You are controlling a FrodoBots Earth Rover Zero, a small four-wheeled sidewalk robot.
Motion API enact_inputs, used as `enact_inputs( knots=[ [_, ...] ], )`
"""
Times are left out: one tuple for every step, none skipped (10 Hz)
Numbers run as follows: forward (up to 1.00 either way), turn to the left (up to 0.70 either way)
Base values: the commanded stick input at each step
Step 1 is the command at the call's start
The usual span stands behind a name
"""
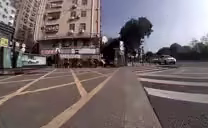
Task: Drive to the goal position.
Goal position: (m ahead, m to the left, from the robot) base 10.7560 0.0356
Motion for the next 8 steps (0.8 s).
enact_inputs(
  knots=[
    [0.7,0.0],
    [0.7,0.0],
    [0.7,0.0],
    [0.7,0.0],
    [0.7,0.0],
    [0.7,0.0],
    [0.7,0.0],
    [0.7,0.0]
  ],
)
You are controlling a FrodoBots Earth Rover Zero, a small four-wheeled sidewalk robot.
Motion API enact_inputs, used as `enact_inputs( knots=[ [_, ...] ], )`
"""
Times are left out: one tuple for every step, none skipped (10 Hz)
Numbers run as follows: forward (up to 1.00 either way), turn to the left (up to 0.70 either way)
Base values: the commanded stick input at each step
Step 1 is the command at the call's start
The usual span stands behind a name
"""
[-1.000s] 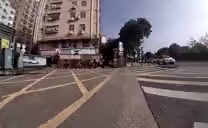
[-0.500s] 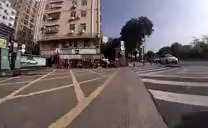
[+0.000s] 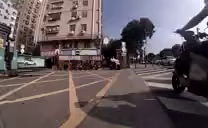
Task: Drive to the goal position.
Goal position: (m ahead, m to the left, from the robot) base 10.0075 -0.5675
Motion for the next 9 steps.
enact_inputs(
  knots=[
    [0.7,0.0],
    [0.7,0.0],
    [0.7,0.0],
    [0.7,0.0],
    [0.7,0.0],
    [0.7,0.0],
    [0.7,0.0],
    [0.7,-0.03],
    [0.7,-0.1]
  ],
)
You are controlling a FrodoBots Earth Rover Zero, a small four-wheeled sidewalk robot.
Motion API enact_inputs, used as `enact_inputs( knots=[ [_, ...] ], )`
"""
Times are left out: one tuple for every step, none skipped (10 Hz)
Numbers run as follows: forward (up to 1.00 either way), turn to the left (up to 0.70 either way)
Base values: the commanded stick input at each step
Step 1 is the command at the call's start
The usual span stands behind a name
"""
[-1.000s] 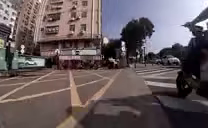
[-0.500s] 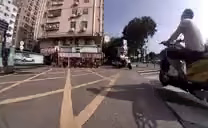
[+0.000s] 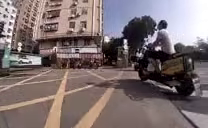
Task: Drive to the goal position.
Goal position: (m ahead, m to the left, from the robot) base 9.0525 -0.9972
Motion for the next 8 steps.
enact_inputs(
  knots=[
    [0.7,-0.1],
    [0.7,-0.06],
    [0.7,0.0],
    [0.7,0.0],
    [0.7,0.0],
    [0.7,0.0],
    [0.7,0.0],
    [0.7,0.0]
  ],
)
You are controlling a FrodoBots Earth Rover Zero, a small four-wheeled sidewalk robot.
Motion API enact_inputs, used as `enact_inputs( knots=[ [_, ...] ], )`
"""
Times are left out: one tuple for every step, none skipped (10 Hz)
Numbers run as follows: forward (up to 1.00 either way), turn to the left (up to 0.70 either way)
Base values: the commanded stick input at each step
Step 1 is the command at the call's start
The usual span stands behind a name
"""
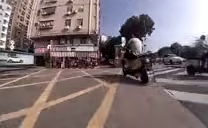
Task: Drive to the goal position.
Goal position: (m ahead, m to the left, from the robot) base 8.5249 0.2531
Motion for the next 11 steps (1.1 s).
enact_inputs(
  knots=[
    [0.7,0.0],
    [0.7,0.0],
    [0.7,0.0],
    [0.7,0.0],
    [0.7,0.0],
    [0.7,0.0],
    [0.7,0.0],
    [0.7,0.0],
    [0.7,0.0],
    [0.7,0.0],
    [0.7,0.0]
  ],
)
